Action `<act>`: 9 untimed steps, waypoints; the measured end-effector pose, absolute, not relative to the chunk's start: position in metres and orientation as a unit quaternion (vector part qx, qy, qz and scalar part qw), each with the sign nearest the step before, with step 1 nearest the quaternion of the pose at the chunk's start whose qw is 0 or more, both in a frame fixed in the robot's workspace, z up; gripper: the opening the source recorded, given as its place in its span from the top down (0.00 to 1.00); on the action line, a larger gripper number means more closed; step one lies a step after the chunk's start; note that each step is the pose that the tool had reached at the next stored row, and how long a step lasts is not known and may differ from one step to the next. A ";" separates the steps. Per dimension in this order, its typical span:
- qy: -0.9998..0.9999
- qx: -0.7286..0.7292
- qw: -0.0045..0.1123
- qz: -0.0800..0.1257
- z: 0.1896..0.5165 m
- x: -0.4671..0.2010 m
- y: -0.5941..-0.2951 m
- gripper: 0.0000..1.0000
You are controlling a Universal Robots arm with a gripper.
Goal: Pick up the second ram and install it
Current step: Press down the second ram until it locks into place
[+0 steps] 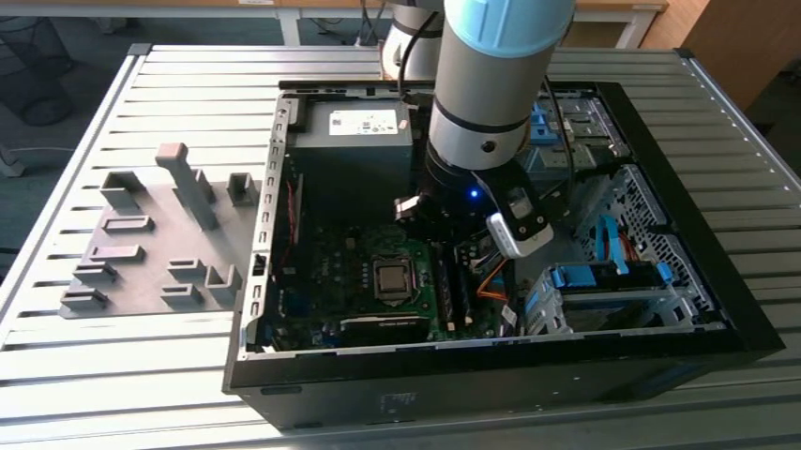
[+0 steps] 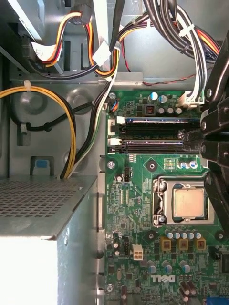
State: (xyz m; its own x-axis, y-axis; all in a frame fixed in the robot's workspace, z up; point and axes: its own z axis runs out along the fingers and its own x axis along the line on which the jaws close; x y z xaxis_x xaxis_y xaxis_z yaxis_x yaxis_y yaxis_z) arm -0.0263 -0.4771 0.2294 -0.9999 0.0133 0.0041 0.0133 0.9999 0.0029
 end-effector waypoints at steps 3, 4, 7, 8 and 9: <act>-1.000 -0.007 0.002 -0.001 0.227 -0.026 -0.477 0.89; -1.000 -0.007 0.002 -0.001 0.226 -0.026 -0.477 0.89; -1.000 -0.007 0.002 -0.002 0.223 -0.026 -0.477 0.89; -1.000 -0.007 0.002 -0.001 0.222 -0.026 -0.477 0.89; -1.000 -0.007 0.002 -0.001 0.221 -0.026 -0.477 0.89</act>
